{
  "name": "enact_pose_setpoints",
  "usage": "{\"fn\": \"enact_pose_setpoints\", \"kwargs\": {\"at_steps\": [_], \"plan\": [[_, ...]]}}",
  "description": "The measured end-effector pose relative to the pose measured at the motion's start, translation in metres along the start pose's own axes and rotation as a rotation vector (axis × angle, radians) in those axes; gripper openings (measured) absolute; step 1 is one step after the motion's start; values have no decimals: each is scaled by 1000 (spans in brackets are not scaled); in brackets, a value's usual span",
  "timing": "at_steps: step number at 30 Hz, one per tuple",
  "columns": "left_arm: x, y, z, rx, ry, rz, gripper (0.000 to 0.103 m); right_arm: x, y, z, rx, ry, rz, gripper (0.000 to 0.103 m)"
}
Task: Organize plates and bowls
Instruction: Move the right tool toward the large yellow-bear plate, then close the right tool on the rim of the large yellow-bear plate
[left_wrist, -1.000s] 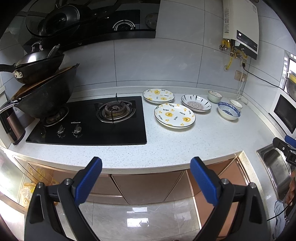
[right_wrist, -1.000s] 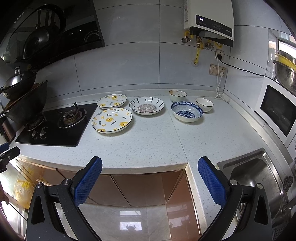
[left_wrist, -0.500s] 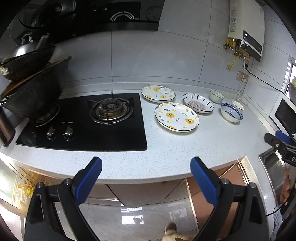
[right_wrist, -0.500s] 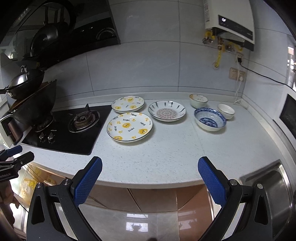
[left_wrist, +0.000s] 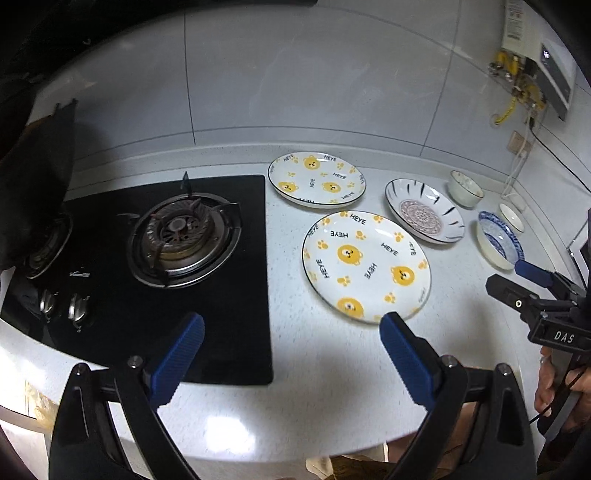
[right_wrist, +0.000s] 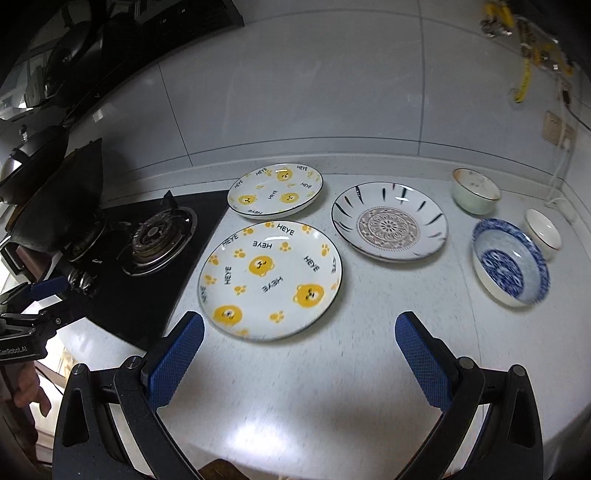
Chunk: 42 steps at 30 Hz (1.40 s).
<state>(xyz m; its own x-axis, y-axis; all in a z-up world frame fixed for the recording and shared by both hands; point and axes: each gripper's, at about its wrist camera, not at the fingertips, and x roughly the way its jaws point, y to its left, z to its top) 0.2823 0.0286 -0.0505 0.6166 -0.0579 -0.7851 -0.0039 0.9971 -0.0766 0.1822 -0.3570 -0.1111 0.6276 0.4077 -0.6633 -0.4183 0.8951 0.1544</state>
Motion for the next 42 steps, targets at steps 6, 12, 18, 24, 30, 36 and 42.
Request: {"fn": "enact_pose_setpoints", "kwargs": {"at_steps": [6, 12, 18, 24, 30, 36, 42], "plan": [[64, -4, 38, 13, 84, -47, 97, 60, -17, 22, 25, 100, 15, 102], [127, -15, 61, 81, 160, -98, 97, 106, -33, 27, 84, 188, -35, 102], [177, -12, 62, 69, 271, -154, 97, 139, -38, 27, 113, 262, -23, 102], [206, -9, 62, 26, 348, -221, 96, 156, -38, 30, 97, 302, 1, 102], [226, -5, 58, -10, 412, -251, 96, 165, -37, 30, 75, 335, 35, 98], [231, -4, 57, -38, 411, -258, 96, 171, -37, 30, 65, 353, 57, 86], [230, -7, 56, -21, 401, -236, 96, 172, -38, 30, 60, 363, 89, 75]]}}
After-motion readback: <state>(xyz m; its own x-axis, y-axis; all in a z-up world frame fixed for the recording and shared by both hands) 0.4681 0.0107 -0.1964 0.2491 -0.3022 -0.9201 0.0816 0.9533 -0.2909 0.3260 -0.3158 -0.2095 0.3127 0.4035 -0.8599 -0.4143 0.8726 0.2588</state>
